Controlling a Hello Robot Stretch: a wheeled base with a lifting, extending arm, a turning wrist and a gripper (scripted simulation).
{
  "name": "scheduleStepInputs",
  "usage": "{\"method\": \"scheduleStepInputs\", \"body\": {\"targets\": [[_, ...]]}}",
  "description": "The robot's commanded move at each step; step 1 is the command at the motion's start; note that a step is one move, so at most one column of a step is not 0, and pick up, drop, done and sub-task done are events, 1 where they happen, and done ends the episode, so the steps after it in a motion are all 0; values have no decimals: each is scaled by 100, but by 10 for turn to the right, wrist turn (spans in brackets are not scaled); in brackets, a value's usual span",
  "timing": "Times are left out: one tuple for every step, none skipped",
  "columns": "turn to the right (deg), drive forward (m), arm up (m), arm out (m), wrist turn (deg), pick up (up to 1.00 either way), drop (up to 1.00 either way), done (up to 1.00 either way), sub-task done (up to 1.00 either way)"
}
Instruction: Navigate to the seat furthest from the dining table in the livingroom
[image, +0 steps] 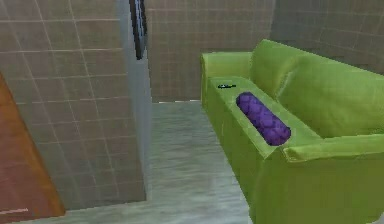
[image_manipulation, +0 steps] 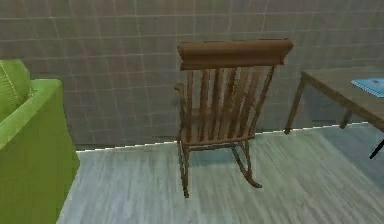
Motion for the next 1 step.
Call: {"method": "scheduleStepInputs", "body": {"targets": [[0, 25, 0, 0, 0, 0, 0, 0, 0]]}}
